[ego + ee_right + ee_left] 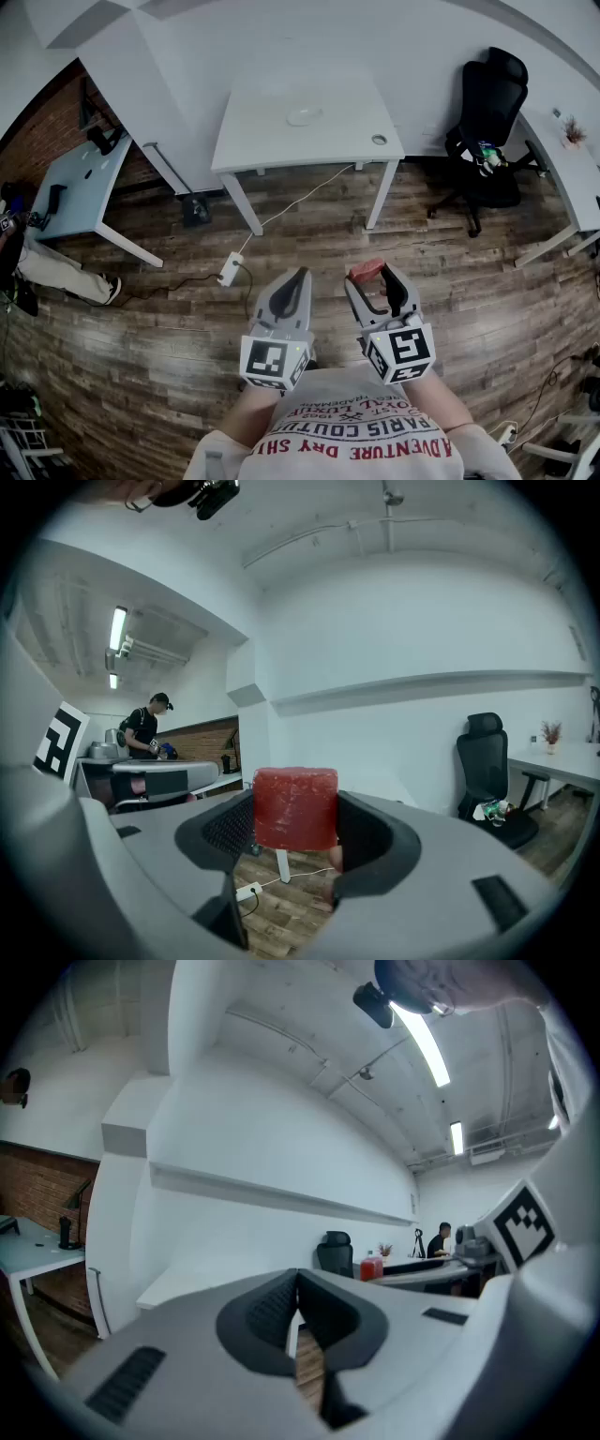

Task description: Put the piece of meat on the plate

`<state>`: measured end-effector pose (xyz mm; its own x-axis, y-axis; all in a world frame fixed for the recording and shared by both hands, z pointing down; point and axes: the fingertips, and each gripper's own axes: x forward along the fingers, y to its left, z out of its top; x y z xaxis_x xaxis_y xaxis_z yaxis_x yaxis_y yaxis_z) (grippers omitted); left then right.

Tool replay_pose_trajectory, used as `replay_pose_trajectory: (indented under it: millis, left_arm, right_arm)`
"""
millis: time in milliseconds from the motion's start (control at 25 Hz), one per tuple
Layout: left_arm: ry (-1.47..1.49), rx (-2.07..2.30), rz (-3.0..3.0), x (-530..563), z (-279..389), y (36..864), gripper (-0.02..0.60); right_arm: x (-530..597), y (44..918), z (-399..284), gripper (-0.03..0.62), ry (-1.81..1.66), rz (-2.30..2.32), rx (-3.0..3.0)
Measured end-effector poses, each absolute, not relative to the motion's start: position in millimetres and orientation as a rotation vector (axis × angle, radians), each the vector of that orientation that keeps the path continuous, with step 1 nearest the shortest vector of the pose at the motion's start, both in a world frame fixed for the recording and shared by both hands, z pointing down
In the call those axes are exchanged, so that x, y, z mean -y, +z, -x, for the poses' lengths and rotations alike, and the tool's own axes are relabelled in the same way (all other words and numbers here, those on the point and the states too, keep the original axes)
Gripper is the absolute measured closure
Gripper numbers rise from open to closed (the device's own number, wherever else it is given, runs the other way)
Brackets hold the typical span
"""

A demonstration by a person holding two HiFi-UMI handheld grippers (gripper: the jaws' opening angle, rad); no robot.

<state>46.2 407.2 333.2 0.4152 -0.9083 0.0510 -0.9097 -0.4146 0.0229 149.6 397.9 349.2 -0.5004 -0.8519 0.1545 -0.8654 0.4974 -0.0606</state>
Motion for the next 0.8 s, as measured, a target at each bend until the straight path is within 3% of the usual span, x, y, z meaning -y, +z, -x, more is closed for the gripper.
replay_pose_trajectory:
  millis: [800]
  left_arm:
    - [0.044,1.704,-2.557,-415.2,-69.9,339.8,0.575]
  right_arm:
    - [-410.3,343.8,-178.4,0.315,0.168,-1.447,2.668]
